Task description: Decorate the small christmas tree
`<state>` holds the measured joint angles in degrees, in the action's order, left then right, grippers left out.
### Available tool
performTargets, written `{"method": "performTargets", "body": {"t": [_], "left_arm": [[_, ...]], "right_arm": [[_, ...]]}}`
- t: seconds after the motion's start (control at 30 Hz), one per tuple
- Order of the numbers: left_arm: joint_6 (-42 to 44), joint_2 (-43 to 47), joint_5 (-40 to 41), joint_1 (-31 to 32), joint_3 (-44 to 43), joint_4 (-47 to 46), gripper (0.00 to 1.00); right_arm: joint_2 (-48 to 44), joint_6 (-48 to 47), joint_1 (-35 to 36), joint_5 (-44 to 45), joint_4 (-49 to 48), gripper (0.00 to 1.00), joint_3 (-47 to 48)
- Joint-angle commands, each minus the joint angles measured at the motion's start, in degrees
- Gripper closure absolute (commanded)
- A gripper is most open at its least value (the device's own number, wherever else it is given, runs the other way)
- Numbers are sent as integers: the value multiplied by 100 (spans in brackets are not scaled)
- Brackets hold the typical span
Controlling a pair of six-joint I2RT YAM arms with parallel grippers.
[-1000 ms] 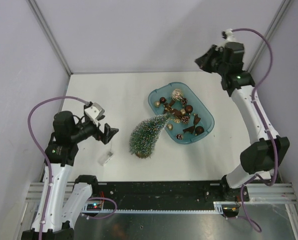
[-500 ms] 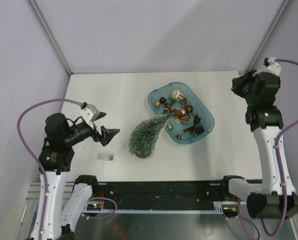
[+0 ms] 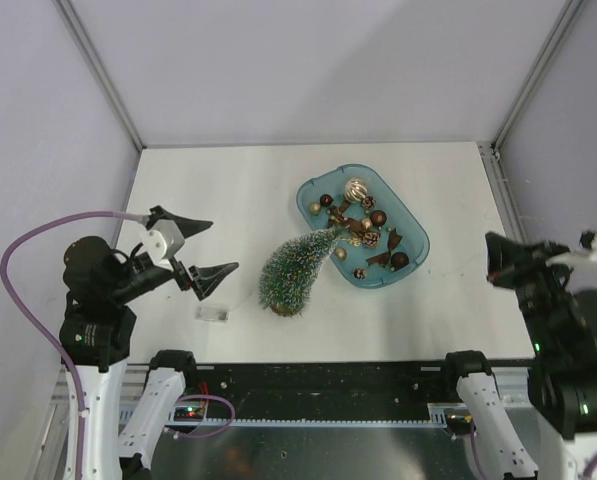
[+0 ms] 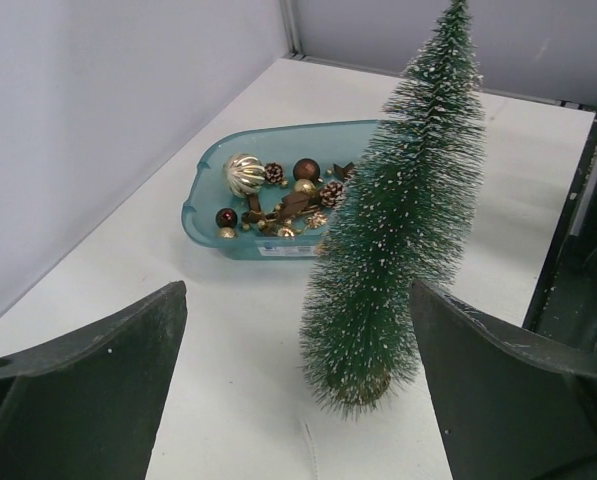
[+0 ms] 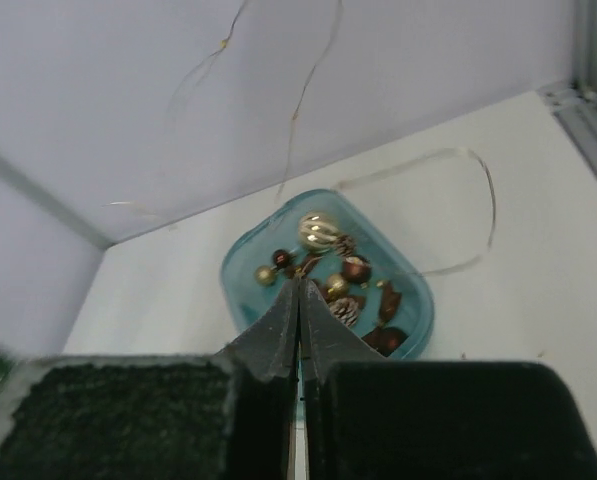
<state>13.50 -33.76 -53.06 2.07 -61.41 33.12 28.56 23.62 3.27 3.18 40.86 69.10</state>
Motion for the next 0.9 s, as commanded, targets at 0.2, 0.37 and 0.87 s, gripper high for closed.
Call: {"method": "performTargets", "body": {"t": [0.2,0.37,0.87], "left_arm": [[432,-112,-463,549,-574,-79,5],[767,-193,-1039,703,-869,-81,1],[-381,-1273,-82,4149,-332,-1184,0]], "right_arm": [[-963,232,-126,-3822,883,100,918],[-844,1225,-260,-5566,-76,100,1099],[-634,2942,-835,-6466,-2059,100,1123]]}}
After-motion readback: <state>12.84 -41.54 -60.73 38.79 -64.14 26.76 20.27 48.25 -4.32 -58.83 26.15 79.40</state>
